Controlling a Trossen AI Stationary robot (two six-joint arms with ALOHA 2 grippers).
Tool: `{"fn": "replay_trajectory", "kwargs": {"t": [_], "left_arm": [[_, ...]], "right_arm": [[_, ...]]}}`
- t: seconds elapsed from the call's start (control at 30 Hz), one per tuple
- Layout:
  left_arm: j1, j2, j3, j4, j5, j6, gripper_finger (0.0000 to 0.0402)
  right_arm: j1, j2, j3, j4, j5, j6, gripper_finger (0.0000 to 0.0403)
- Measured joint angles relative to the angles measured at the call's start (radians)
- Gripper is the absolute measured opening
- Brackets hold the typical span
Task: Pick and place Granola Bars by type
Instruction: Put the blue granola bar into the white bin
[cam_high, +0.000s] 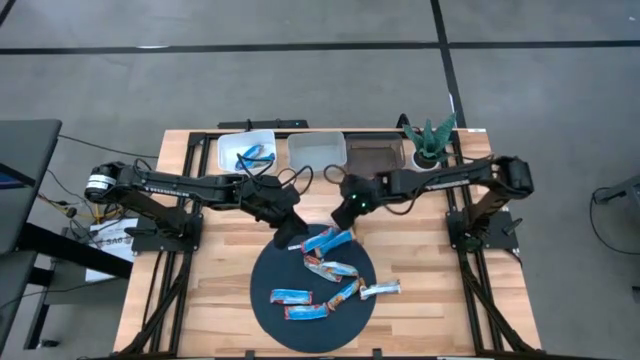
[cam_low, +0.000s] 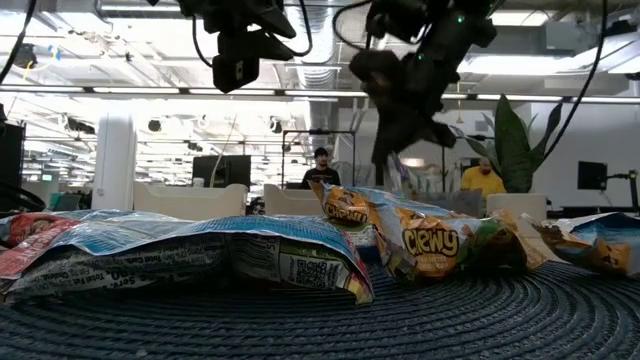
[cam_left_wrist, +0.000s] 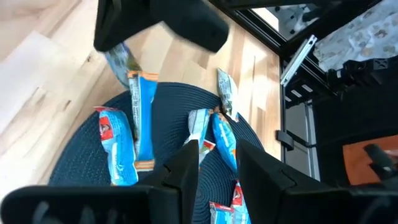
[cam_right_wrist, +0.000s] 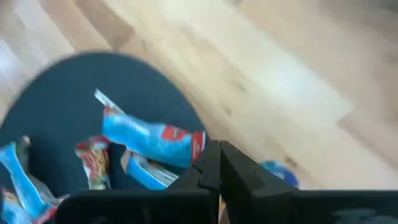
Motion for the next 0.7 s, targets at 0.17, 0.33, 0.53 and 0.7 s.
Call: {"fn": "replay_trajectory", "kwargs": {"t": [0.17,0.33,0.53,0.7], "left_arm": [[0.000,0.000,0.000,0.000,-0.071,-0.001,0.0099],[0.000,0.000,0.000,0.001,-0.140,-0.013,0.0099],[0.000,0.000,0.000,0.001,-0.130,-0.015,0.0099],[0.000,0.000,0.000,0.008,-0.130,-0.016,0.0099]], "right_arm": [[-0.024,-0.036,0.000,0.000,0.012,-0.003,0.0000],[-0.025,-0.042,0.000,-0.006,0.019,-0.013,0.0000],[-0.024,-0.038,0.000,-0.055,0.058,-0.019,0.0000],[-0.035,-0.038,0.000,-0.084,0.060,-0.053,0.0004]]}}
